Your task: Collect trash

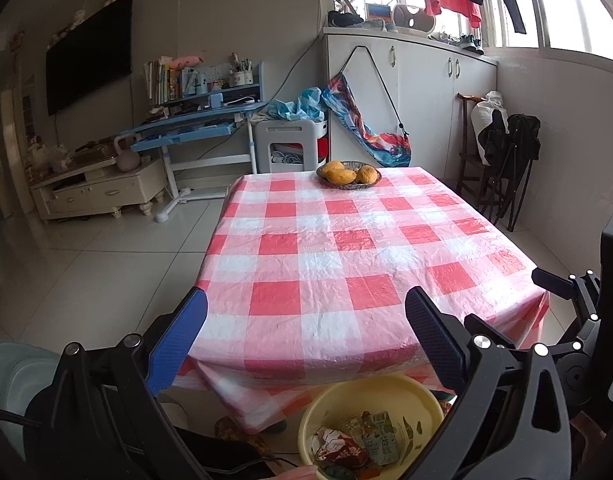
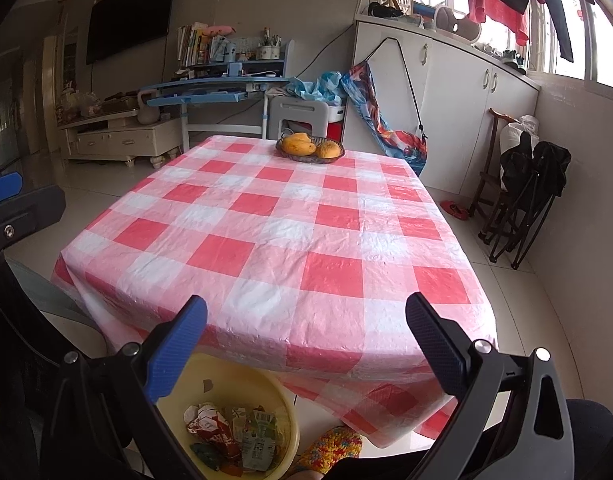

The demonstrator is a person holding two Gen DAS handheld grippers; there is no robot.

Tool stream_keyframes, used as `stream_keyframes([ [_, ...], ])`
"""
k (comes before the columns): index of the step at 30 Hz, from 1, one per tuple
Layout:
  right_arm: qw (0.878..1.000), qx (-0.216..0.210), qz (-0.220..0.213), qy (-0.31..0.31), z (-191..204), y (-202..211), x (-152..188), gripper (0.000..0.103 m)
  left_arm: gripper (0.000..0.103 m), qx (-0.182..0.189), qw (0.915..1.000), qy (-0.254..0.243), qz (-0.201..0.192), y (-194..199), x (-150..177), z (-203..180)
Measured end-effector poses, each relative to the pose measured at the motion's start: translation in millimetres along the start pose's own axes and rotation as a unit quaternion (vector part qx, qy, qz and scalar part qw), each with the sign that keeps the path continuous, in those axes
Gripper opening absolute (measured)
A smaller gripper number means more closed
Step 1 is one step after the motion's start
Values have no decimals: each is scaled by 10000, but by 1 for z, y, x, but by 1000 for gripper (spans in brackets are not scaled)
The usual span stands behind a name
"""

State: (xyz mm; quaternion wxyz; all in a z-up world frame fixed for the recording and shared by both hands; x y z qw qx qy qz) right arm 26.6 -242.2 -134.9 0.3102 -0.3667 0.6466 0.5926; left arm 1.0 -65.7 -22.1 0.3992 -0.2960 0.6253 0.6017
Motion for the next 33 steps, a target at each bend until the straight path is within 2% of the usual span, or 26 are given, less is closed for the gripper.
stream_keyframes([
  [17, 9998, 57, 52, 208, 15, -4, 2, 95, 96, 101, 9999, 34, 77, 1, 1, 8],
  [24, 9998, 61, 47, 187, 14, -4, 2, 95, 96, -162, 9996, 79, 210, -5, 2, 12],
  [33, 9998, 65, 47, 171, 12, -3, 2, 95, 96, -121, 9997, 185, 144, -4, 2, 17],
])
Point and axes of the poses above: each gripper's, at about its wrist camera, not at the fingertips, and y roughly against the way its jaws point, z to its left, x to its underside, the point moved 3 cm from there along -y, roughly the way its jaws point
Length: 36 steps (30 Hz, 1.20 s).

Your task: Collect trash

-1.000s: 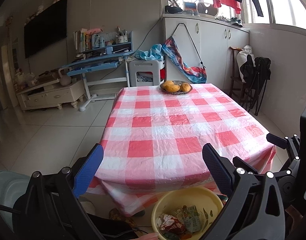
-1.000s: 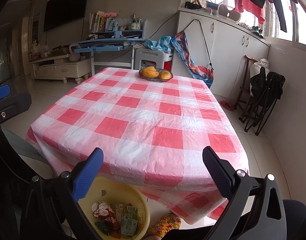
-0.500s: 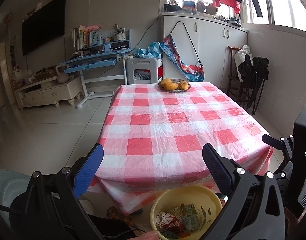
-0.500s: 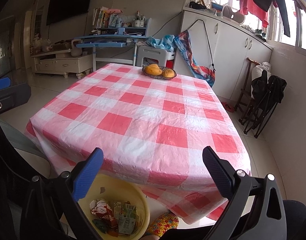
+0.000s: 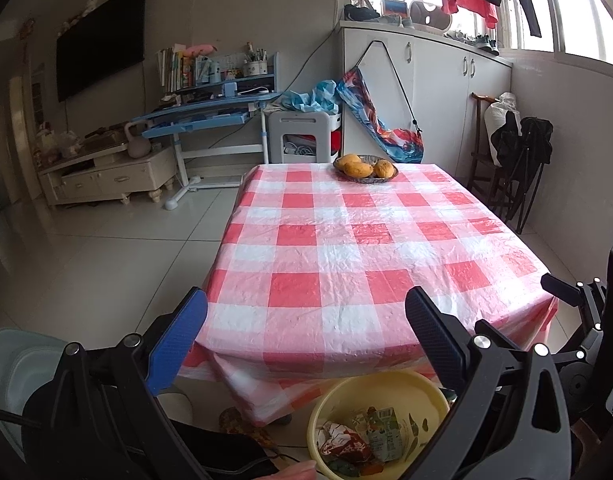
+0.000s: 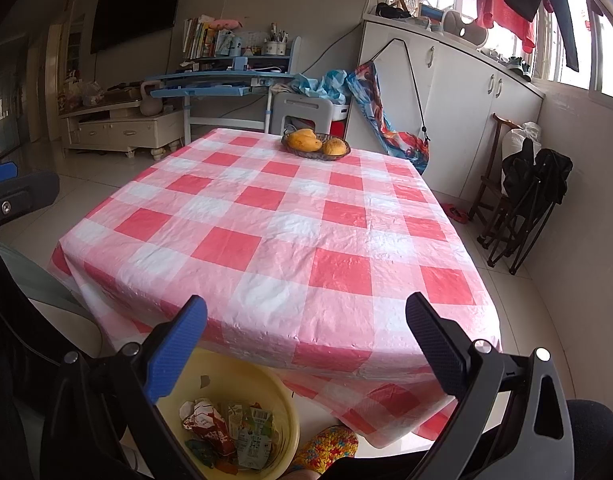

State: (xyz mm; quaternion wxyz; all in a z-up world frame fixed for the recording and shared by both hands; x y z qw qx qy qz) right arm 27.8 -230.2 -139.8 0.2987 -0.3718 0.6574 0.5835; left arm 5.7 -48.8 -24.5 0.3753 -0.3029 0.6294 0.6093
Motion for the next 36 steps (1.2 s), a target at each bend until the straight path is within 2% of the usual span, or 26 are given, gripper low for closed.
stream_keyframes([
  [36, 10000, 3, 23, -19, 1, 2, -2, 95, 96, 113, 9997, -213, -97, 4, 1, -13],
])
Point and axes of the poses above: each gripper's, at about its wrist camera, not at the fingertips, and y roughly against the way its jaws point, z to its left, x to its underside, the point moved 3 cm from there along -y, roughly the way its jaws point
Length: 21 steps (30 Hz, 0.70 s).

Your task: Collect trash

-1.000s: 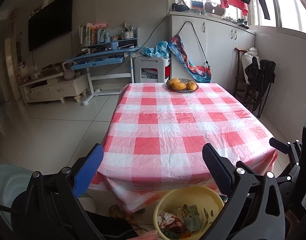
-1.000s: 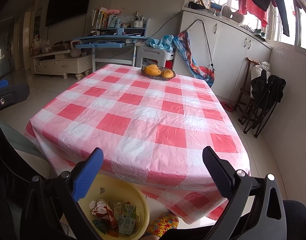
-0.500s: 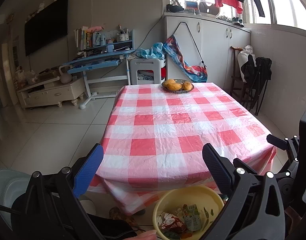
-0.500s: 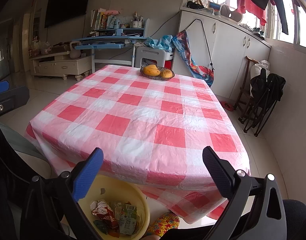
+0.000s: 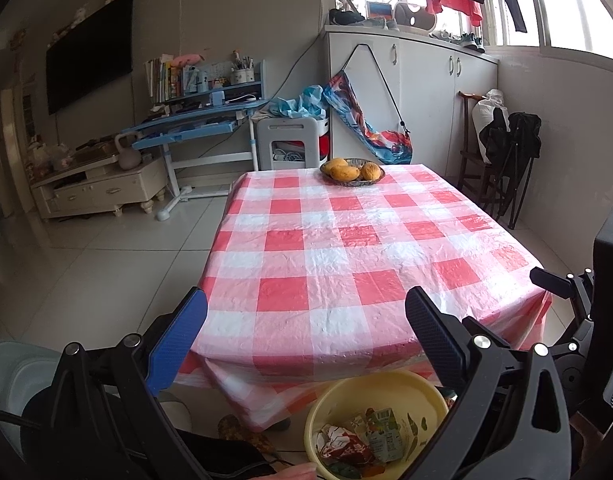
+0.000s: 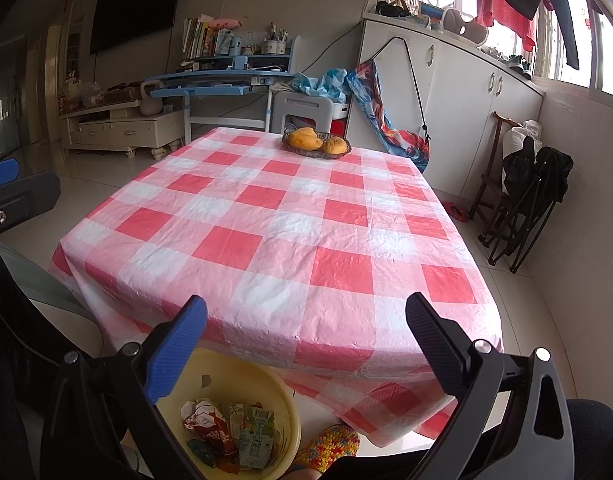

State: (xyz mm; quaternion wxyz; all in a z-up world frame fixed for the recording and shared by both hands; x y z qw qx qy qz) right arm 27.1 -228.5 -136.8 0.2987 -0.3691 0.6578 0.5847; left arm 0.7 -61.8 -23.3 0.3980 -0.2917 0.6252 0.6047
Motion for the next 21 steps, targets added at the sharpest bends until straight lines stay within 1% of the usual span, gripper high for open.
stream_keyframes([
  [11, 10000, -8, 7, 4, 1, 0, 1, 95, 96, 31, 9999, 91, 32, -3, 1, 2],
  [21, 10000, -11, -11, -49, 0, -1, 3, 95, 96, -62, 9999, -11, 97, -6, 2, -1],
])
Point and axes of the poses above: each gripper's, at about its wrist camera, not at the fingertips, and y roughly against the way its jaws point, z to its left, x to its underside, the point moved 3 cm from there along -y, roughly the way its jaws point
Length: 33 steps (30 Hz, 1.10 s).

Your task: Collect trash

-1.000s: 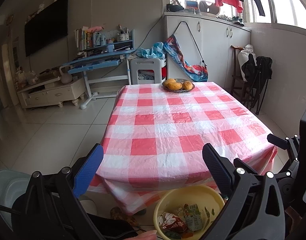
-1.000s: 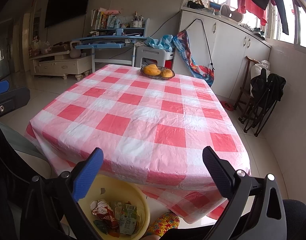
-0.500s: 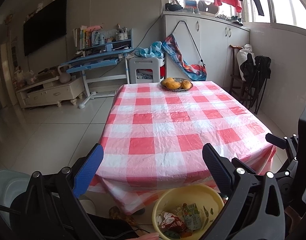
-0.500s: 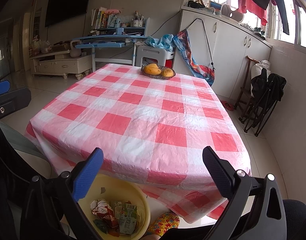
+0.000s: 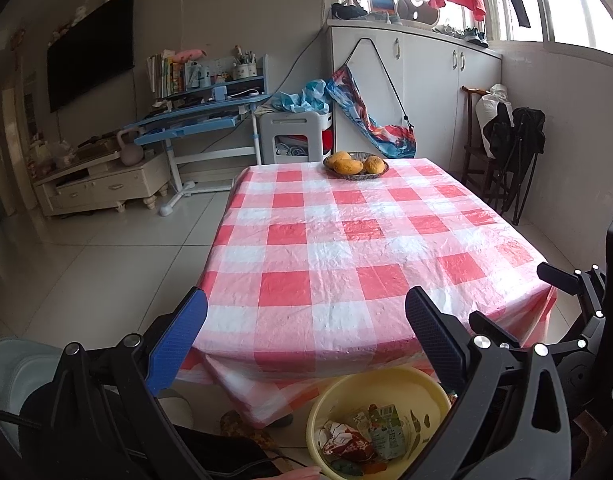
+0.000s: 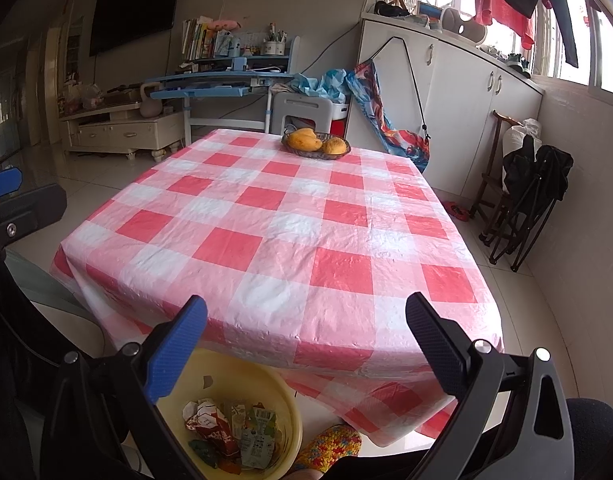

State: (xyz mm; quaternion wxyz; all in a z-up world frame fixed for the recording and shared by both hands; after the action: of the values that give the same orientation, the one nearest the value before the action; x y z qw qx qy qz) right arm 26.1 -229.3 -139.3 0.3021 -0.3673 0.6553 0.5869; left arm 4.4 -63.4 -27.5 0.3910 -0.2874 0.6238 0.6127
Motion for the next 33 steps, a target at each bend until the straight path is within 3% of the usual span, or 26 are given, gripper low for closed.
stream_keyframes([
  [33, 9993, 158, 256, 222, 7, -10, 9, 95, 96, 95, 9999, 67, -39, -3, -1, 0],
])
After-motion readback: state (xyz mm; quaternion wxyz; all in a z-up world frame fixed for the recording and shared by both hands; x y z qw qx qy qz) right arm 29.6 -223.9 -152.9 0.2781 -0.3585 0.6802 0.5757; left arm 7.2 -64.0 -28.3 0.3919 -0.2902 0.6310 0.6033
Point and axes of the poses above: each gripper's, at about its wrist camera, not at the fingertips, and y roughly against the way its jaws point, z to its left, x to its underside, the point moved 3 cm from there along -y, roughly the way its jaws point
